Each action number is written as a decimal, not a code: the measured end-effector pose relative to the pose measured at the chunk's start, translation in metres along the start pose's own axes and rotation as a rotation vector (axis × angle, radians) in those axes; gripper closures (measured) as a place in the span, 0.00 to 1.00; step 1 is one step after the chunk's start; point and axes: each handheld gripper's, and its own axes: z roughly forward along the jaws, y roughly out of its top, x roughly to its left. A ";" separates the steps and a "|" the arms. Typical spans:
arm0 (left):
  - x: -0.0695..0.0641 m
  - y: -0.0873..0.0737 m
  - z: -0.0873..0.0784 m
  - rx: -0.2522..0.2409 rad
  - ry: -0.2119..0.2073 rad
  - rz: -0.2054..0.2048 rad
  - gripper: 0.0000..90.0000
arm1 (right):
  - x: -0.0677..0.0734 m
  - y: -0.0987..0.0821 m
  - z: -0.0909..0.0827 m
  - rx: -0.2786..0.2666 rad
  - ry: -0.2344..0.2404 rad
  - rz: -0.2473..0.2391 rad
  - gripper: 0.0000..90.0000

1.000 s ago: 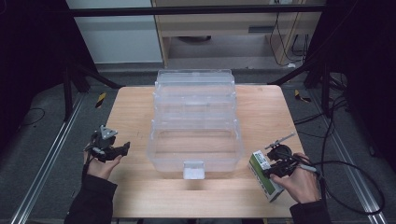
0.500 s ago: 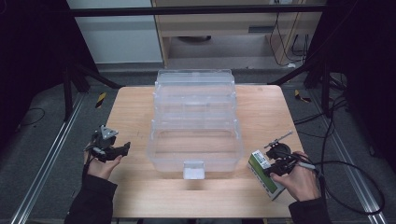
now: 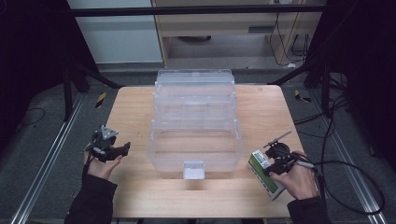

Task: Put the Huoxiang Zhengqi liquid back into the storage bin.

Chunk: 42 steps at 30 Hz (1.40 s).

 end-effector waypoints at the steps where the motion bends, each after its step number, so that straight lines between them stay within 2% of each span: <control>1: 0.000 0.000 0.000 0.000 0.000 0.000 0.41 | 0.000 0.000 0.000 0.000 -0.001 -0.004 0.70; 11: 0.000 0.000 0.000 0.005 -0.002 -0.001 0.41 | 0.001 0.003 0.000 0.017 -0.013 -0.021 0.71; 13: 0.000 0.000 0.000 0.006 -0.002 -0.001 0.41 | 0.001 0.003 -0.001 0.016 -0.010 -0.010 0.71; 16: 0.000 0.000 0.001 0.006 -0.002 -0.001 0.41 | -0.002 0.001 -0.005 -0.023 -0.015 -0.005 0.71; 23: 0.000 0.000 0.001 0.009 -0.002 0.000 0.41 | -0.006 0.000 -0.018 -0.064 -0.025 0.020 0.71; 26: 0.000 0.000 0.001 0.008 -0.001 -0.002 0.41 | -0.007 0.000 -0.027 -0.097 -0.038 0.026 0.71; 30: 0.000 0.000 0.001 0.010 -0.001 0.000 0.41 | -0.009 0.000 -0.033 -0.123 -0.039 0.026 0.71; 32: 0.000 -0.001 0.001 0.012 -0.002 0.000 0.41 | -0.007 0.002 -0.039 -0.151 -0.064 0.016 0.71; 42: 0.000 -0.002 0.003 0.017 -0.001 -0.001 0.41 | -0.008 0.008 -0.058 -0.213 -0.065 0.022 0.71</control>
